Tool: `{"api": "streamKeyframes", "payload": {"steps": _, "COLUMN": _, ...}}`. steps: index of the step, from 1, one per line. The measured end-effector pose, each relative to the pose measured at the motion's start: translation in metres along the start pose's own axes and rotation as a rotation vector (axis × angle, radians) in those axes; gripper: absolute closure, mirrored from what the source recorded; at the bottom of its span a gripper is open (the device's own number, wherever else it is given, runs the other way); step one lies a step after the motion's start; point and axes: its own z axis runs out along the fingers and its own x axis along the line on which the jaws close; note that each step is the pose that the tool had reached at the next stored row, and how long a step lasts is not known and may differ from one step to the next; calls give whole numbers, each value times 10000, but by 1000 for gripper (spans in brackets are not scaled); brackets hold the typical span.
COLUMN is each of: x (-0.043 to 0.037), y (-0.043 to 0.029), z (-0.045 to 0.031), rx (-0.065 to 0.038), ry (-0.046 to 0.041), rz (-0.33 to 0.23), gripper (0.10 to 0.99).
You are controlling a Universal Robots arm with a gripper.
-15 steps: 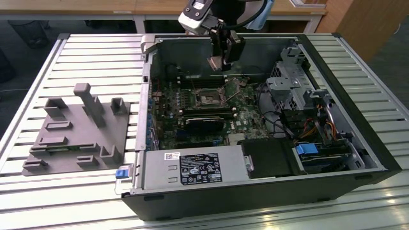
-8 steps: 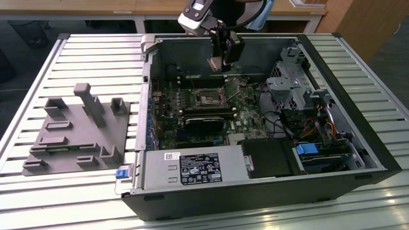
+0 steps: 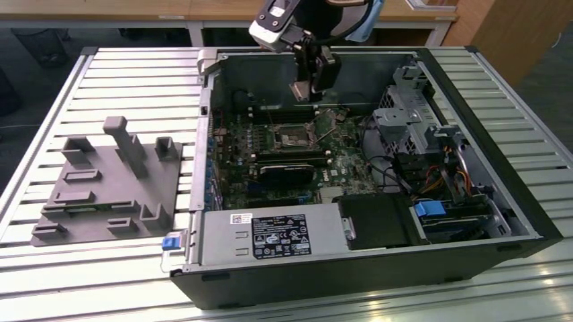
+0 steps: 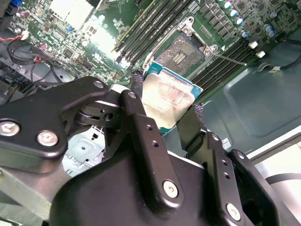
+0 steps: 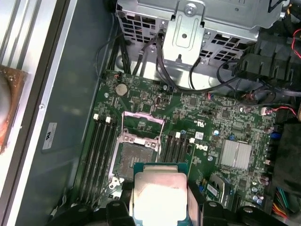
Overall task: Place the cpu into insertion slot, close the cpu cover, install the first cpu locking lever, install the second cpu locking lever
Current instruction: 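Place the cpu into insertion slot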
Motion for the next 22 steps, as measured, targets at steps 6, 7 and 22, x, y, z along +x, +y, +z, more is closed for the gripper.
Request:
{"api": "streamKeyframes", "payload": {"steps": 6, "x": 0, "y": 0, "z": 11, "rx": -4, "ry": -47, "rz": 13, "gripper": 549}}
{"api": "streamKeyframes", "payload": {"steps": 7, "x": 0, "y": -1, "z": 14, "rx": -6, "ry": -57, "rz": 110, "gripper": 549}}
{"api": "streamKeyframes", "payload": {"steps": 22, "x": 14, "y": -13, "z": 212, "rx": -24, "ry": -153, "rz": 1327, "gripper": 549}}
